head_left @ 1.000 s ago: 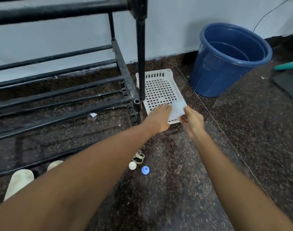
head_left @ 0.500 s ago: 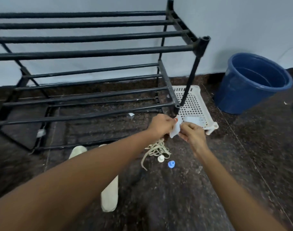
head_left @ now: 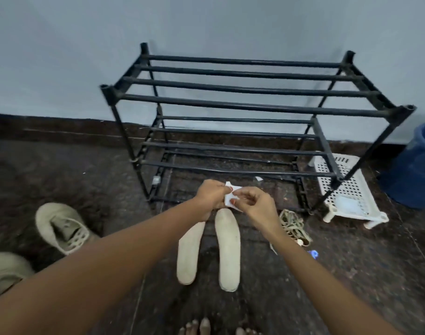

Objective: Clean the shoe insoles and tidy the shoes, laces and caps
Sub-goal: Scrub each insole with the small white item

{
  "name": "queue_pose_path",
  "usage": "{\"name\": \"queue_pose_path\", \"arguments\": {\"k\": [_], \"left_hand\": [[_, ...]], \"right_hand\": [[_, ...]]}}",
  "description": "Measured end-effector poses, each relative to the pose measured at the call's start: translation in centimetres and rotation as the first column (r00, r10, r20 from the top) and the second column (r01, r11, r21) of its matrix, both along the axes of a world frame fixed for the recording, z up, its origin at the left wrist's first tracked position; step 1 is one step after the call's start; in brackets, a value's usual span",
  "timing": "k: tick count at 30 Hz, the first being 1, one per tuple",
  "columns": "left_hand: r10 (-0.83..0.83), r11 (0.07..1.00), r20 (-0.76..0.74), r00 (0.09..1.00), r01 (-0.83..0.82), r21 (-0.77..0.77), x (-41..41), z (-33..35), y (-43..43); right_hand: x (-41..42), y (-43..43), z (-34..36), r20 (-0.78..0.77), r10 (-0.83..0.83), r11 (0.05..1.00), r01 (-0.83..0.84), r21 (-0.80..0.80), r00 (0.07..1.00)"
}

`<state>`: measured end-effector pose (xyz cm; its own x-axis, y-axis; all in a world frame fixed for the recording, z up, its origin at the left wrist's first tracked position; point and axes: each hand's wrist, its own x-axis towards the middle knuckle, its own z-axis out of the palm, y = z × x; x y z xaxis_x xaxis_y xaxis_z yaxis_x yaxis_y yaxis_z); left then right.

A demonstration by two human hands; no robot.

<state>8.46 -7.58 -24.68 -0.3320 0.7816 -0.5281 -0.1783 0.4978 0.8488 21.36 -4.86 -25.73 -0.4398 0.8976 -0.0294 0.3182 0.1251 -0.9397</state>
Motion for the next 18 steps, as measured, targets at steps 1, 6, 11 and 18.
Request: {"name": "queue_pose_path", "arguments": {"k": [1,6,11,18], "left_hand": [[0.028,1.0,0.011,1.0,-0.027,-0.012,-0.9,-0.2,-0.9],[0.126,0.99,0.134,0.983,-0.116,-0.081,-4.4,-2.4,-4.0],[0.127,0.981,0.208,0.97,-0.092,-0.169,-6.2,-6.0,-4.9],[0.243,0.952,0.241,0.94,-0.183,-0.245,-6.3,-10.3,-4.1]], "right_hand": [[-0.9,-0.4,-0.2,0.034,0.052,0.997,-0.053,0.053,0.998],[-4.3,-1.6,-2.2,0.228,0.266,0.953,-0.292,0.086,0.937],[-6.2,-2.1,-5.7,0.311,0.265,0.955,-0.294,0.05,0.913],[-6.8,-2.3,-9.7,0.301,0.24,0.969,-0.247,-0.016,0.923]]}}
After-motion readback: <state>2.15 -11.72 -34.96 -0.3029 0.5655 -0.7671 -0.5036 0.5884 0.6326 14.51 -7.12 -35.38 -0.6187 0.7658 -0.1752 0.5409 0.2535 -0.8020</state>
